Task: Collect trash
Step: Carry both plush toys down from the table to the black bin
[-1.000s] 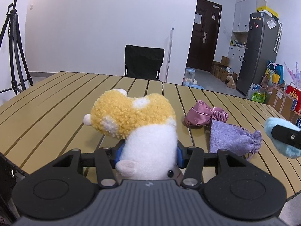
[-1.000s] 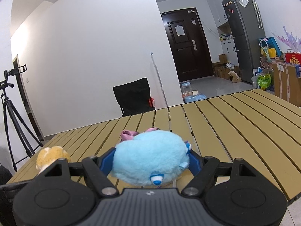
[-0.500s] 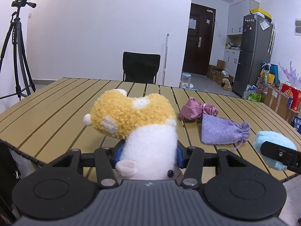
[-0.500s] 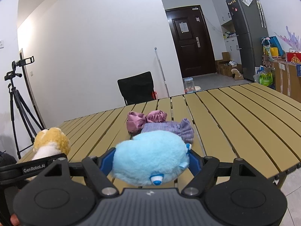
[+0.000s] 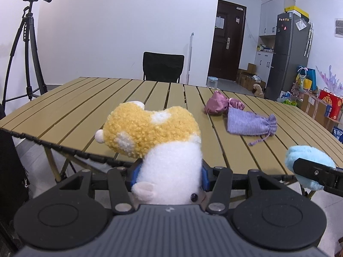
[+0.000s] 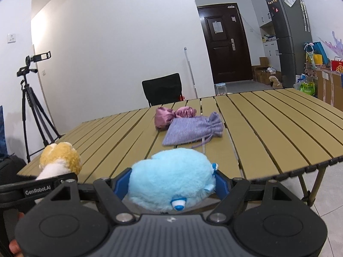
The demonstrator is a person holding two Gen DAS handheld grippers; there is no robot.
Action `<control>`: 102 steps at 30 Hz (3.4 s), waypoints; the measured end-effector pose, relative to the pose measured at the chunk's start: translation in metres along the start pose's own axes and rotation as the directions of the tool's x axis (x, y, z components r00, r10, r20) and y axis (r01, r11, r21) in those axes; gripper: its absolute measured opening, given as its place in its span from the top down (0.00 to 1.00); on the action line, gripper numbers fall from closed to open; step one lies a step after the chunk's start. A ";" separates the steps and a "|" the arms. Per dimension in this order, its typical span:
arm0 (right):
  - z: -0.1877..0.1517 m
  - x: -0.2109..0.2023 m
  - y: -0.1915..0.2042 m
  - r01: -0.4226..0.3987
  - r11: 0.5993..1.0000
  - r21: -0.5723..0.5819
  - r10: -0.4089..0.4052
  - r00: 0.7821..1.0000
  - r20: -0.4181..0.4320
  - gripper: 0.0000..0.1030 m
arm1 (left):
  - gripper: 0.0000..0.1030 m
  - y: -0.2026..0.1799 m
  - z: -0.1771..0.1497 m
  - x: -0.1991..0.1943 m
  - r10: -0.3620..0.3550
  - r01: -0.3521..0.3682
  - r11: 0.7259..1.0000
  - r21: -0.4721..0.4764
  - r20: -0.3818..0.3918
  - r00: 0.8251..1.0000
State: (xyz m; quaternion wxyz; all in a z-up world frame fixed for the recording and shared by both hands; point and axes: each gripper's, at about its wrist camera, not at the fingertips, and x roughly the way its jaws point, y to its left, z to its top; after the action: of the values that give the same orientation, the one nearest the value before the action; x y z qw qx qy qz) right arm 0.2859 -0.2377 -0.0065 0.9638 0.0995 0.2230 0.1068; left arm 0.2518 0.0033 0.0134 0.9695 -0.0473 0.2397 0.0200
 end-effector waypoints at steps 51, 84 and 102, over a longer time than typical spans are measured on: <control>-0.145 0.006 -0.033 0.168 0.984 -0.057 -0.177 0.909 -0.377 0.26 | 0.50 0.046 -0.120 0.006 0.098 -0.088 0.995 0.047 -0.332 0.938; -0.150 0.019 -0.074 0.251 0.968 0.005 -0.227 0.884 -0.409 0.26 | 0.50 -0.005 -0.116 0.041 0.060 -0.032 0.997 0.075 -0.406 0.912; -0.153 0.012 -0.115 0.309 0.948 0.074 -0.255 0.879 -0.402 0.26 | 0.50 -0.060 -0.118 0.063 0.015 0.040 0.993 0.114 -0.444 0.896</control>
State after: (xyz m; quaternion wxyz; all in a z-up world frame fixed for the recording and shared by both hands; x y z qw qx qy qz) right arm 0.2460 -0.3229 -0.1737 0.8967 0.1082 0.4280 -0.0329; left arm 0.2571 -0.0677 -0.1147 0.8904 0.0061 0.4551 -0.0118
